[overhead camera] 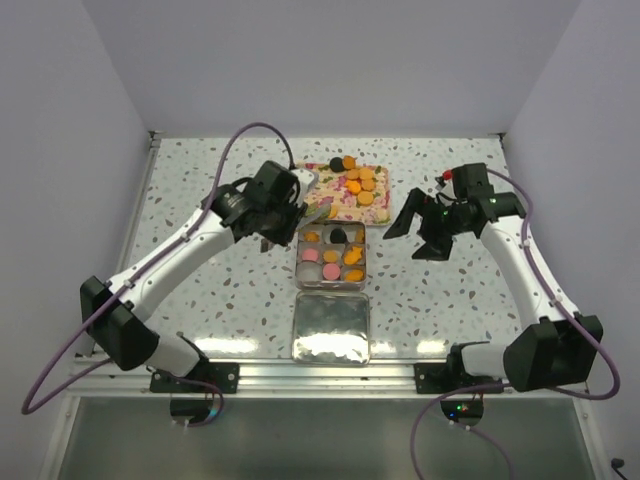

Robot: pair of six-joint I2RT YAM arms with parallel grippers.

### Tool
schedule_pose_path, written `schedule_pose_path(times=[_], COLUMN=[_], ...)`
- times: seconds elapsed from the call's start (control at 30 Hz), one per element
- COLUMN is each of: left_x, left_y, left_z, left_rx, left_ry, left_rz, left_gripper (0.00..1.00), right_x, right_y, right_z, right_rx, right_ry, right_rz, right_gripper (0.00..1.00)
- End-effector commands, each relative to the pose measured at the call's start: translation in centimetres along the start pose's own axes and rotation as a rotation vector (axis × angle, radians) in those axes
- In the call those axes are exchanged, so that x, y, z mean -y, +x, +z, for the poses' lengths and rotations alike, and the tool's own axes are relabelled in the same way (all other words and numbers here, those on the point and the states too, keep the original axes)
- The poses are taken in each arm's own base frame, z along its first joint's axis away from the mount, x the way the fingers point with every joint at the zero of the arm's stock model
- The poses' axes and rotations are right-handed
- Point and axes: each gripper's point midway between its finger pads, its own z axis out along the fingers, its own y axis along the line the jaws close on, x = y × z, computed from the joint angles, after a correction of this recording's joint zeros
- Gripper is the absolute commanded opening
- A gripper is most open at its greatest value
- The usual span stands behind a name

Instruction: Pack the cookies

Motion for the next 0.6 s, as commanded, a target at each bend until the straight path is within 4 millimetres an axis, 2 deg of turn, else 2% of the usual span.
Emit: schedule_pose_path(times=[0.0, 0.03, 0.1, 0.3, 0.43, 0.57], left_x=[1.9, 2.2, 2.5, 2.8, 3.5, 3.2], left_y=[3.3, 5.0, 6.9, 9.7, 11.0, 12.0], left_z=[-2.3, -2.0, -2.4, -3.3, -3.6, -3.7], left_rx=[-0.017, -0.057, -0.085, -0.121, -0.144, -0.161], left_ry=[0.073, 0.08, 0.092, 0.112, 0.153, 0.143], left_rz=[-0.044, -0.059, -0.07, -0.091, -0.073, -0.057], left_gripper=[0.26, 0.26, 0.26, 0.25, 0.25, 0.26], right_x=[-0.7, -0.5, -0.1, 0.5, 0.9, 1.3], right_y=[1.1, 1.3, 1.9, 3.1, 3.7, 4.1], right_z=[-0.9, -0.8, -0.8, -1.0, -1.3, -1.4], right_rx=[0.007, 0.002, -0.003, -0.007, -0.006, -0.007], right_ry=[-0.048, -0.046, -0.042, -0.044, -0.034, -0.025], right_rz=[-0.009, -0.008, -0.004, 0.006, 0.001, 0.003], right_gripper=[0.99, 0.99, 0.99, 0.99, 0.99, 0.99])
